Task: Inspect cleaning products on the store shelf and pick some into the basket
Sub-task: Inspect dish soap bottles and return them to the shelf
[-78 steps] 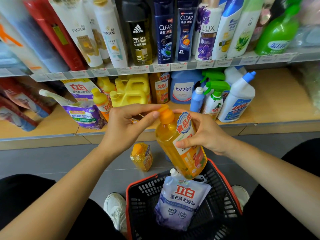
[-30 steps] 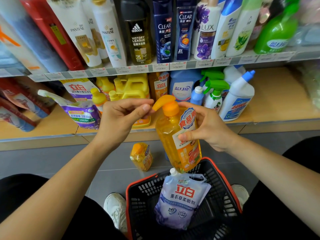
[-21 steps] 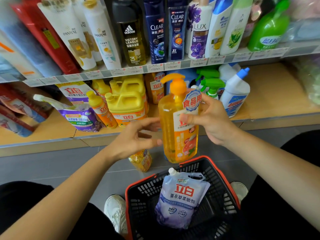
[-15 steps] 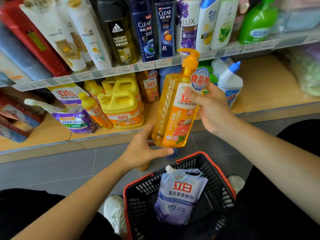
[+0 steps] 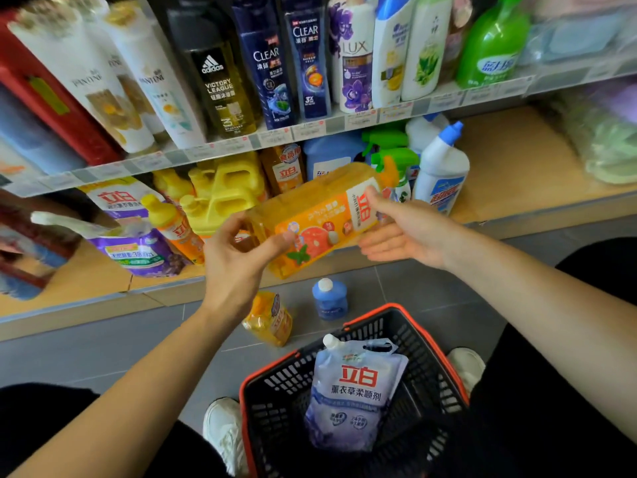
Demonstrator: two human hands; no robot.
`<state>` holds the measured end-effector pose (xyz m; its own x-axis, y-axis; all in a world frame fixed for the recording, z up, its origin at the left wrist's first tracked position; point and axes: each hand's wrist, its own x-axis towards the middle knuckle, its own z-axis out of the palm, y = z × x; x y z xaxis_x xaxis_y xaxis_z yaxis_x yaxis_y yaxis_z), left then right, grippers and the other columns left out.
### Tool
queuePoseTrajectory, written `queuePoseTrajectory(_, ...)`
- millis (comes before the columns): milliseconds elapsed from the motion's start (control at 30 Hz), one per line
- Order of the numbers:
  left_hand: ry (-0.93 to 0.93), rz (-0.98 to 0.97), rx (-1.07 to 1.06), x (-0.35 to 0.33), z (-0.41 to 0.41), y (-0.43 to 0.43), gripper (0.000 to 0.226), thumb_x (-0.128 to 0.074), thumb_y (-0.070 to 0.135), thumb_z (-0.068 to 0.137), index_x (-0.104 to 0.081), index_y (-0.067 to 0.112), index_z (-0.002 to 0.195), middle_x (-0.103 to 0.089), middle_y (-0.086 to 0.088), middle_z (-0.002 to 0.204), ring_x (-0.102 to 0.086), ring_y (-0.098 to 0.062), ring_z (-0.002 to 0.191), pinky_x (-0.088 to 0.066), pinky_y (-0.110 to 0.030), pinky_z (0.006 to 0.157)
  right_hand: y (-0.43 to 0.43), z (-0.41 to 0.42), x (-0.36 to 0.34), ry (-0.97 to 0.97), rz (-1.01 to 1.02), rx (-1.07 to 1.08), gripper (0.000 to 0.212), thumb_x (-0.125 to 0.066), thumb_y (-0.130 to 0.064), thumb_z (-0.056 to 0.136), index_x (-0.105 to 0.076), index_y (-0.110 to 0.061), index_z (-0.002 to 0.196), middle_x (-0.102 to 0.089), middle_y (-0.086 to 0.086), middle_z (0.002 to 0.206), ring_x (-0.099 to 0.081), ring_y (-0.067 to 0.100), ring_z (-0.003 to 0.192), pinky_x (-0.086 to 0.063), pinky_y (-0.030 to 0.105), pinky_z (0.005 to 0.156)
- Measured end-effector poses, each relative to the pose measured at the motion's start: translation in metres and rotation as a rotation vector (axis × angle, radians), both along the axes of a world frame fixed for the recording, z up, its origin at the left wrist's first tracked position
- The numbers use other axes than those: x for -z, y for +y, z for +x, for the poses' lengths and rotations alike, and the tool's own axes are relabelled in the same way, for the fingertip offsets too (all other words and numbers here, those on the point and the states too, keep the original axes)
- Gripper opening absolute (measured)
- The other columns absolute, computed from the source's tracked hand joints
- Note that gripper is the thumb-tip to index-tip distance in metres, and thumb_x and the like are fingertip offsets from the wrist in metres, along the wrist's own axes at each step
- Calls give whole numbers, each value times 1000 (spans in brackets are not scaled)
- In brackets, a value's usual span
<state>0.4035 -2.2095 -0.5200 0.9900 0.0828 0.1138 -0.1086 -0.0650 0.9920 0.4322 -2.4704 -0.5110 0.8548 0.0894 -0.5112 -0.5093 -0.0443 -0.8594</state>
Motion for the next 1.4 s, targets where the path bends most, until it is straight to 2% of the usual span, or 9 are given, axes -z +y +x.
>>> queuePoseTrajectory(167,-85,266,-28,-18,-2,13,38,-89,43,63,-65,17,79,-67,-5,86,-73,-25,85,-61,-41,67,0,2,6,-714,-869,81,34,-76,-52,79,-72,-21,66,-67,-7,57,-66,11,62,-55,31,66)
queuePoseTrajectory(233,-117,375,-27,-24,-5,12,47,-89,49,60,-68,17,87,-67,1,90,-70,-17,86,-58,-35,70,10,-1,6,-858,-703,11,30,-84,-49,72,-73,-26,89,-70,-12,80,-65,2,77,-53,23,75)
queuePoseTrajectory(333,-167,460,18,-32,-14,5,59,-86,52,57,-72,18,104,-70,3,96,-67,-8,92,-58,-32,77,26,-5,13,-853,-496,-417,84,-88,-50,65,-54,-28,139,-60,-14,131,-54,-4,118,-43,12,98)
queuePoseTrajectory(400,-213,496,82,-35,-19,0,63,-86,49,57,-74,16,110,-70,2,98,-68,-13,94,-58,-38,80,34,-7,19,-846,-438,-560,96,-90,-47,64,-45,-30,147,-54,-16,140,-50,-4,127,-40,12,102)
queuePoseTrajectory(633,-374,604,256,-33,-23,-2,74,-88,41,70,-64,14,135,-64,3,116,-61,-9,110,-52,-24,89,36,-18,19,-848,-269,-497,85,-95,-35,62,-54,-26,136,-64,-18,124,-59,-3,115,-46,11,92)
queuePoseTrajectory(833,-619,687,333,-27,-17,-6,54,-71,17,92,-53,3,141,-48,-17,152,-42,-29,146,-42,-51,114,37,-17,14,-804,-241,-365,83,-95,-27,65,-54,-23,137,-67,-9,124,-63,6,116,-52,37,99)
queuePoseTrajectory(933,-698,674,294,-21,-17,-7,46,-72,8,91,-58,-4,133,-55,-20,143,-46,-36,142,-42,-58,112,39,-18,18,-799,-253,-311,79,-95,-31,63,-57,-25,133,-69,-9,119,-65,9,111,-54,43,96)
queuePoseTrajectory(1133,-753,648,188,-19,-20,-5,36,-72,1,89,-65,-3,124,-69,-13,123,-69,-22,117,-57,-38,97,39,-17,18,-784,-256,-226,76,-96,-33,61,-60,-29,128,-71,-13,114,-67,5,107,-56,41,94)
queuePoseTrajectory(1400,-371,592,60,-29,-12,10,26,-71,42,88,-75,18,82,-70,2,89,-64,-21,93,-52,-44,80,36,-16,17,-799,-273,-268,82,-97,-33,60,-59,-26,132,-70,-11,117,-65,5,110,-55,36,96)
